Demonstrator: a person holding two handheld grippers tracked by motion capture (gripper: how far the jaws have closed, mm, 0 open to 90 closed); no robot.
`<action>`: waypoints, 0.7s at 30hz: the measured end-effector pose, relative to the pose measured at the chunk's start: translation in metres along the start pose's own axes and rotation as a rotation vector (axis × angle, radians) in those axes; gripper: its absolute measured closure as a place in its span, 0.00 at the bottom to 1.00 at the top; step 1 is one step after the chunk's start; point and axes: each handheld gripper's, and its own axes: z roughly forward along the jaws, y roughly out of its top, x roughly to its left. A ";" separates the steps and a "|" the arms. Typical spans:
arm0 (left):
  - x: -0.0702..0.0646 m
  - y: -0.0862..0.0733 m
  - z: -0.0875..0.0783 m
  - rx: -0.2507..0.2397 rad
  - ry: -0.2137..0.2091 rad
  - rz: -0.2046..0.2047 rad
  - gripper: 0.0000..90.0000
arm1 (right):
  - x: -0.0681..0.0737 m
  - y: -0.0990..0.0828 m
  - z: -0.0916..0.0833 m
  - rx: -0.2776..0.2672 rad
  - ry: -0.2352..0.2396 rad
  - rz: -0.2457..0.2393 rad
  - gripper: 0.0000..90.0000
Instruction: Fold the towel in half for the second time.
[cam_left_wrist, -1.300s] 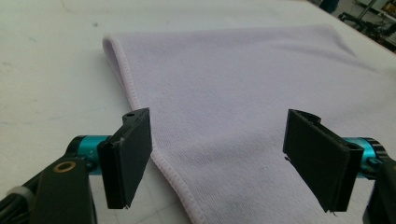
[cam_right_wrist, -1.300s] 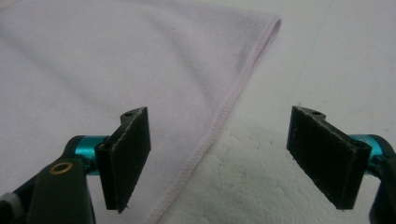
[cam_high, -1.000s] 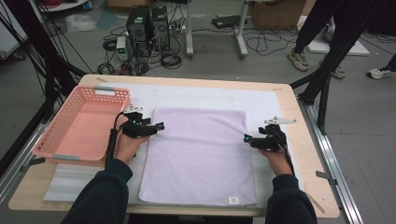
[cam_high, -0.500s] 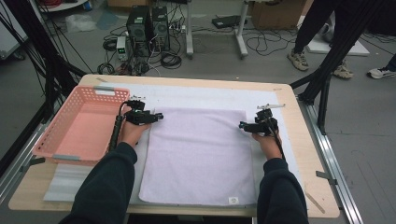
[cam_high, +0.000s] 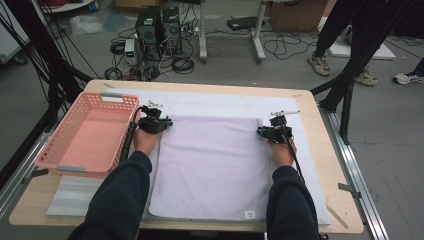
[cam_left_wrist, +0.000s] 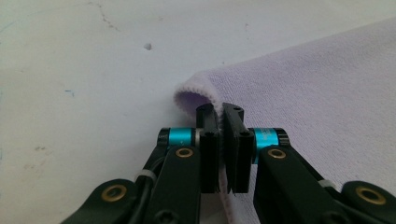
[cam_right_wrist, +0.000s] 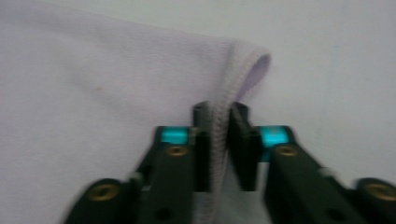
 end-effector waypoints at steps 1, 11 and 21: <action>0.003 0.000 0.000 -0.003 -0.010 -0.051 0.96 | 0.001 0.001 0.000 0.006 -0.008 -0.002 0.95; 0.010 0.011 -0.016 -0.176 -0.027 -0.172 0.96 | 0.001 0.011 -0.009 -0.101 -0.064 -0.041 0.97; 0.000 0.019 -0.041 -0.247 -0.093 -0.101 0.96 | 0.006 0.020 -0.031 -0.196 -0.003 -0.066 0.96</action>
